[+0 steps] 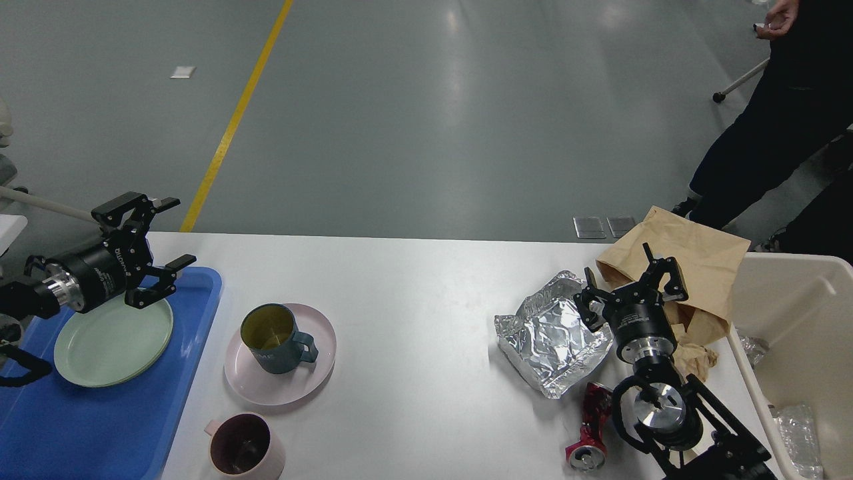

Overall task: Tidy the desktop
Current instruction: 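Swing the left gripper over the table toward the pink cup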

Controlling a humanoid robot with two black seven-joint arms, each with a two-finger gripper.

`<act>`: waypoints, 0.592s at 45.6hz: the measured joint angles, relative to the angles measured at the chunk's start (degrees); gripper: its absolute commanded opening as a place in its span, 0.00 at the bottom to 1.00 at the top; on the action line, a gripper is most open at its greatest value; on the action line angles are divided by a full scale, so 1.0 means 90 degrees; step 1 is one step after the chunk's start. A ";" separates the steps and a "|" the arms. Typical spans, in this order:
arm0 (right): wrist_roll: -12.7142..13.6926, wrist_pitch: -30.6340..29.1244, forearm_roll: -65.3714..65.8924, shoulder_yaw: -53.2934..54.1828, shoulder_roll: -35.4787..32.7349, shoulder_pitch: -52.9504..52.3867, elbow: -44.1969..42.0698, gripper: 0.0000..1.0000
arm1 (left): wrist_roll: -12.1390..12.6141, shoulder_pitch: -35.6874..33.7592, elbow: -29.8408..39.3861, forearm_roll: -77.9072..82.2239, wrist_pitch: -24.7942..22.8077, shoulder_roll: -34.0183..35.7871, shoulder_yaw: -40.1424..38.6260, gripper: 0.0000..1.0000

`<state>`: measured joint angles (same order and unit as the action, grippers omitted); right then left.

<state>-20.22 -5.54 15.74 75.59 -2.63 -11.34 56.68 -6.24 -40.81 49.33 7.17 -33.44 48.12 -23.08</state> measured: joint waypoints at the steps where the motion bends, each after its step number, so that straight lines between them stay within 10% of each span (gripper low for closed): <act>1: 0.0000 0.0000 0.0000 0.0000 0.0000 0.0000 0.0000 1.00 | 0.0009 -0.0177 -0.0001 0.0005 -0.0140 0.0132 0.0254 0.97; 12: 0.0000 0.0000 -0.0001 0.0000 0.0000 -0.0001 0.0000 1.00 | 0.0034 -0.3339 0.0021 0.0028 -0.1301 0.0500 0.4470 0.97; 20: 0.0000 0.0000 0.0000 0.0000 -0.0002 0.0000 0.0001 1.00 | -0.0024 -0.6216 0.0089 0.0027 -0.1896 -0.0772 0.8656 0.97; 27: 0.0000 0.0000 -0.0001 0.0000 -0.0001 0.0002 0.0007 1.00 | -0.0061 -0.7609 0.0443 -0.0033 -0.2363 -0.2097 1.0436 0.97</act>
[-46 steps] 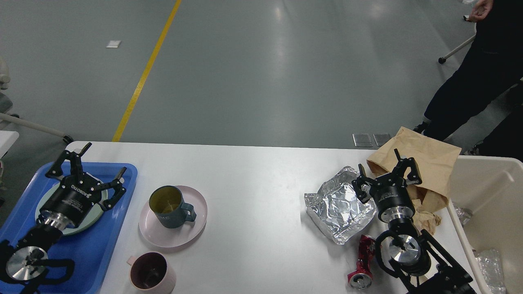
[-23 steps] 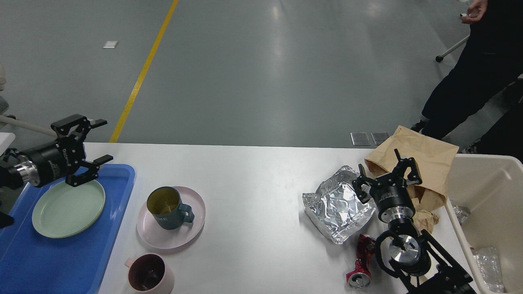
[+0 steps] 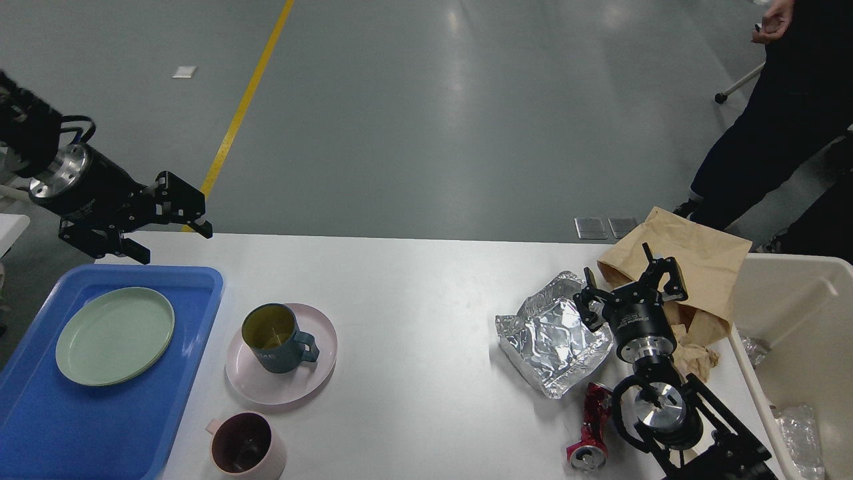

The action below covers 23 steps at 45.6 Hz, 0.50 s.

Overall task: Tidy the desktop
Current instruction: 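Swing the left gripper over the table toward the pink cup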

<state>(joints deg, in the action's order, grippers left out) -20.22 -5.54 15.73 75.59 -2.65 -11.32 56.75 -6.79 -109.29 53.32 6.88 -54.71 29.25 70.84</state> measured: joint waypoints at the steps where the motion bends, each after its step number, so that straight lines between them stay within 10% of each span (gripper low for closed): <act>1: 0.0000 0.0000 0.0001 0.0000 0.0000 0.0000 0.0002 1.00 | 0.0000 -0.0219 0.0143 -0.0014 -0.0013 -0.0220 0.0214 0.97; 23: 0.0000 0.0000 0.0001 0.0001 0.0001 0.0007 -0.0002 1.00 | -0.0016 -0.3779 0.3982 -0.1899 -0.0033 -0.3036 0.1712 0.97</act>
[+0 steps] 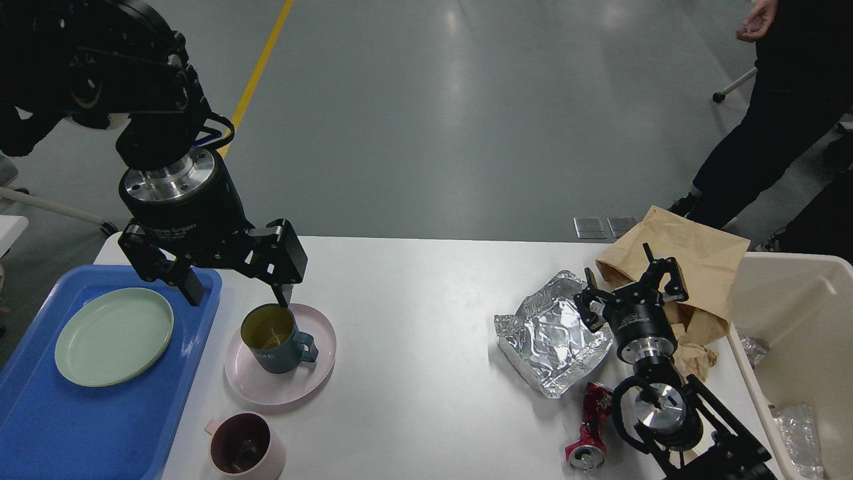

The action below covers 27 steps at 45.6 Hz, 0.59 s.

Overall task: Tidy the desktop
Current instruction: 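Swing the left gripper over the table toward the pink cup, then lower the left gripper and grasp the pink-and-white cup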

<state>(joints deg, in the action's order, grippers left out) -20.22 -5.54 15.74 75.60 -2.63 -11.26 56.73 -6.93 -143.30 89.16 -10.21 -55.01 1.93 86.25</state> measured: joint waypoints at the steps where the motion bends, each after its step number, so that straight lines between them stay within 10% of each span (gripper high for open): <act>1: 0.0000 0.0000 -0.0001 0.0000 0.0000 0.0000 -0.0001 1.00 | -0.0013 -0.0155 0.0156 -0.0071 0.0000 -0.0035 0.0002 0.97; 27: 0.0000 0.0000 -0.0001 -0.0001 0.0000 -0.0005 -0.0005 1.00 | -0.0099 -0.1528 0.1303 -0.0243 0.0260 0.0026 0.0387 0.96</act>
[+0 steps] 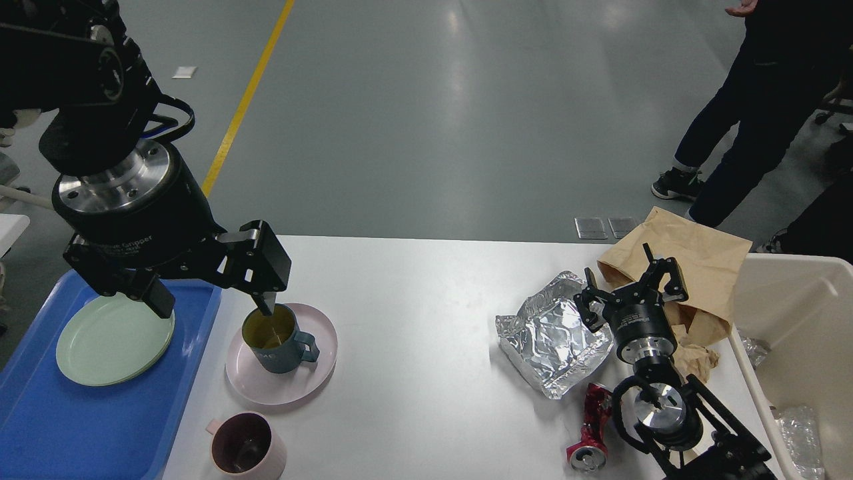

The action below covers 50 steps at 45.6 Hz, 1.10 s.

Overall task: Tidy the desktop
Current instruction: 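Lower the left gripper and grasp the pink-and-white cup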

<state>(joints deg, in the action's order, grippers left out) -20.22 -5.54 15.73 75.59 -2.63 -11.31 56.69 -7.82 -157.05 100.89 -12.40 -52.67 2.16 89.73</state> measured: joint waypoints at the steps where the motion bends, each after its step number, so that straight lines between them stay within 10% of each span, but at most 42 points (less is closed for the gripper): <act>1: 0.0000 0.0000 0.0000 0.0000 0.0000 0.0000 0.0000 1.00 | -0.0003 0.0000 0.0000 0.0001 0.0029 0.0028 0.0015 0.96; 17: 0.0000 0.0000 -0.0001 -0.0001 -0.0003 0.0004 0.0007 1.00 | 0.0102 0.1425 -0.0033 0.0167 0.0739 0.1491 0.0464 0.89; 50: 0.0000 0.0000 0.0000 0.0000 -0.0002 -0.0001 0.0002 1.00 | 0.0072 0.6545 -0.0539 0.1280 0.4869 0.2318 -0.0805 0.89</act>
<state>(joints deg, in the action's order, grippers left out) -20.21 -5.54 15.73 75.59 -2.65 -11.32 56.70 -7.17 -98.15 96.04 -0.88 -8.85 23.02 82.49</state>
